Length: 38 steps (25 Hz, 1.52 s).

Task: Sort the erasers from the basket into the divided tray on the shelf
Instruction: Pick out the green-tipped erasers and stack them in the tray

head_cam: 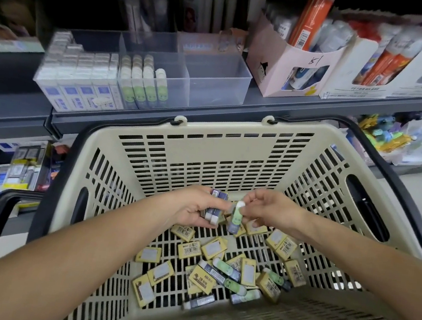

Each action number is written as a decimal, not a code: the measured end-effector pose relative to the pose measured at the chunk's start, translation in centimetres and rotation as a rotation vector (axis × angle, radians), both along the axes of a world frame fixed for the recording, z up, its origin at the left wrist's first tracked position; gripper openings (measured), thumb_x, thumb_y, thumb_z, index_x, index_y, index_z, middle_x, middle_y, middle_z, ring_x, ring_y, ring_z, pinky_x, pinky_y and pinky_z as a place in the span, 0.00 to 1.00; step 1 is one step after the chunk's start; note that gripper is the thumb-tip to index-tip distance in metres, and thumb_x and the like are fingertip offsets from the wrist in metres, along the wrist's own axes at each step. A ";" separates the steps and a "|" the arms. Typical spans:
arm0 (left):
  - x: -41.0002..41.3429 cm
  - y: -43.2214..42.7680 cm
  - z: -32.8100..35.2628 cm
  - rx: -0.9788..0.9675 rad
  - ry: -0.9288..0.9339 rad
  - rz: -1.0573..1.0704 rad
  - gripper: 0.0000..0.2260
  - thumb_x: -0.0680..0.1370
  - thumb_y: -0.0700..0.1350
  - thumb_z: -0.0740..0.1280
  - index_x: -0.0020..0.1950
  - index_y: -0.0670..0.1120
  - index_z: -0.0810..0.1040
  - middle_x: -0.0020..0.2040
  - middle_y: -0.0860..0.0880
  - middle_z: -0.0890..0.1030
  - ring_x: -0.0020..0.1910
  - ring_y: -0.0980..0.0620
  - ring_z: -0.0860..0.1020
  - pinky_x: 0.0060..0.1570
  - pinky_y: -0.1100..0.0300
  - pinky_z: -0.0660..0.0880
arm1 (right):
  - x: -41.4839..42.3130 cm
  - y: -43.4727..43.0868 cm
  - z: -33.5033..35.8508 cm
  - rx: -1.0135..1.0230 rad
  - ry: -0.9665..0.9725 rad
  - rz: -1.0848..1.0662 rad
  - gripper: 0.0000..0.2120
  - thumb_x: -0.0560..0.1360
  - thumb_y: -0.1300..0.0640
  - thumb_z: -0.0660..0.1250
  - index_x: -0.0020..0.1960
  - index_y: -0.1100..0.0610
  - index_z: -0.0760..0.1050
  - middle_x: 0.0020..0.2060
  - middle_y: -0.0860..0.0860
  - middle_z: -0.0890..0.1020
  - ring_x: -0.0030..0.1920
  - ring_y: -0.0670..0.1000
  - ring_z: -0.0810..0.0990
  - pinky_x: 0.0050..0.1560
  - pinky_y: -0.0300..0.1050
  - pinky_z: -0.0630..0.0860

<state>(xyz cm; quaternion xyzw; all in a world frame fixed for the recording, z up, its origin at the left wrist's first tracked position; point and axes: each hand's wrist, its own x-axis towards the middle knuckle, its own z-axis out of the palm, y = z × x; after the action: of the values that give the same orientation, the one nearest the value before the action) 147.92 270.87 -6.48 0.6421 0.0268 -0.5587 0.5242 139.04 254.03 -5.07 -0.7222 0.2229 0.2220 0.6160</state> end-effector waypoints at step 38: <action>2.2 1.9 0.3 0.121 -0.144 -0.009 0.10 0.72 0.36 0.72 0.48 0.44 0.74 0.44 0.43 0.80 0.38 0.48 0.81 0.35 0.51 0.80 | -2.8 5.9 -4.7 -0.903 -0.027 0.872 0.11 0.70 0.49 0.69 0.47 0.55 0.73 0.43 0.51 0.79 0.43 0.53 0.78 0.36 0.44 0.73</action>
<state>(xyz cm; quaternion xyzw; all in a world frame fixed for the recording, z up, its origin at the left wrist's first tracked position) 150.10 272.72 -6.19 0.7110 0.0199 -0.5109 0.4827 136.27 259.97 -9.82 -0.9385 -0.0281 0.3276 0.1058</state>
